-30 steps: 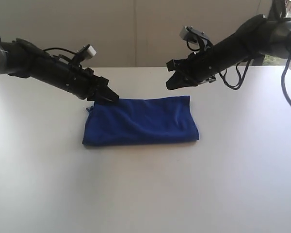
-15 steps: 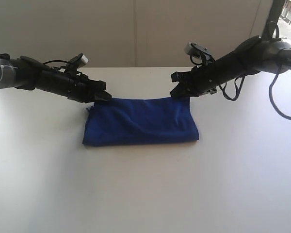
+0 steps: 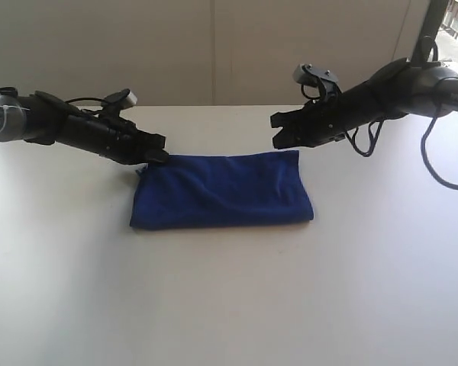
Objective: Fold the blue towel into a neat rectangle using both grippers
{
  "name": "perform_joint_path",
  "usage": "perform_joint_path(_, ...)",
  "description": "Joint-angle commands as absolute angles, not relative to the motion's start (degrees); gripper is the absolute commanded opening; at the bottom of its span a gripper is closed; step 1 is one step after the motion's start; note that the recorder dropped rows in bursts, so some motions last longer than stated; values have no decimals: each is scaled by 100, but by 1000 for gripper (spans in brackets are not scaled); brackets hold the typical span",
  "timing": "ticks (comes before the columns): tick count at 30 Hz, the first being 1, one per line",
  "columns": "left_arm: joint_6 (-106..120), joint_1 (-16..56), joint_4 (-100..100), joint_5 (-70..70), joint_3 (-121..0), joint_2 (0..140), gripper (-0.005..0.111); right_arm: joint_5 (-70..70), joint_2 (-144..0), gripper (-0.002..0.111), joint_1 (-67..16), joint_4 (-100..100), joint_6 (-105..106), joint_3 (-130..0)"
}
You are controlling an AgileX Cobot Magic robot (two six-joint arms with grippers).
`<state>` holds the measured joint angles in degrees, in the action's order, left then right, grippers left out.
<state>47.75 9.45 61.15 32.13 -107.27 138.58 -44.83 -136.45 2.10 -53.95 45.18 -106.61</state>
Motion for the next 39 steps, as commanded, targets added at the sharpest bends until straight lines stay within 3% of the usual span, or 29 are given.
perform_joint_path(1, 4779, 931, 6086, 3255, -10753, 13859, 0, -4478, -13803, 0, 236, -5460, 4627, -10677)
perform_joint_path(21, 4333, 931, 5396, 3400, -10806, 13759, 0, -4109, -13924, 0, 236, -5451, 4685, -10687)
perform_joint_path(28, 4384, 931, 5507, 3316, -10806, 12799, 0, -4025, -12545, 0, 236, -4854, 4973, -10687)
perform_joint_path(39, 2600, 909, 1976, 3528, -10522, 9939, 0, -4614, -9936, 0, 236, -1230, 2186, -10302)
